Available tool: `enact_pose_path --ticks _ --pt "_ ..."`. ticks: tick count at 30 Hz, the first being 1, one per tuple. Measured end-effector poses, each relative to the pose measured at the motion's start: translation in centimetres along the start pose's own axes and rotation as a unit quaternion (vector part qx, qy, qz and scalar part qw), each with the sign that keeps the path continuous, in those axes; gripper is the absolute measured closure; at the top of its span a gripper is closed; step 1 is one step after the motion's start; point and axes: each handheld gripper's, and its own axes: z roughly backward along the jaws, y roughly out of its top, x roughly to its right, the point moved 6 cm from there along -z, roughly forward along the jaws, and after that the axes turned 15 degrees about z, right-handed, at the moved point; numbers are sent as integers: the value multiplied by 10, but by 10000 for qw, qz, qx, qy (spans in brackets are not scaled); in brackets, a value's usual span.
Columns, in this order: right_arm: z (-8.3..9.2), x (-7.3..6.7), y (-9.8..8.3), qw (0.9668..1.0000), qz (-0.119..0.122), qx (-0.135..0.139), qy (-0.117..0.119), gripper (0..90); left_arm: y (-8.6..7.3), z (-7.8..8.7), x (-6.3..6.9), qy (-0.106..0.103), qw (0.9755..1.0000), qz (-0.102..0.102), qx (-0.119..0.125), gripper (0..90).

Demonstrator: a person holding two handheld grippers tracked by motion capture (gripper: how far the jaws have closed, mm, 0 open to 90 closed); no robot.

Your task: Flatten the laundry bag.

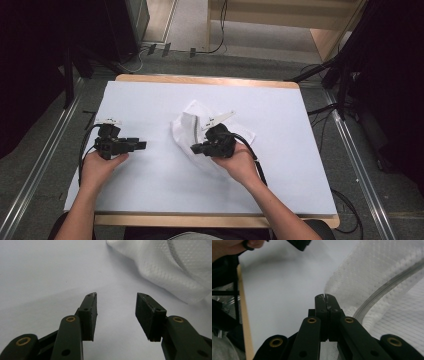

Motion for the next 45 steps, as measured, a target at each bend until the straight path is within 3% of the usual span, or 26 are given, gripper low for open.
enact_pose_path --ticks 7,15,18,20,24,28,33,40,45 --pt "-8 -33 13 9989 295 110 333 900 3 11 -8 70 9999 78 126 527" --pt "-19 -69 26 9956 512 144 772 897 4 24 -22 191 9993 179 260 522" --pt "-19 -73 28 9955 506 183 779 802 6 26 -23 187 9992 177 295 519" --pt "-15 -72 30 9957 517 256 723 747 7 26 -22 193 9992 135 330 516" --pt "-2 -59 27 9972 533 351 377 732 10 19 -16 94 9996 89 254 512" --pt "1 -39 7 9991 291 263 161 727 12 7 -5 35 9999 -72 90 510" --pt "6 -23 -15 9996 232 139 -47 691 18 -11 8 54 9992 -327 -206 501" --pt "28 3 -51 9989 -95 121 -434 666 34 -36 20 -58 9989 -328 -319 489" --pt "38 20 -75 9969 -361 166 -679 634 33 -47 22 -63 9983 -407 -410 494"
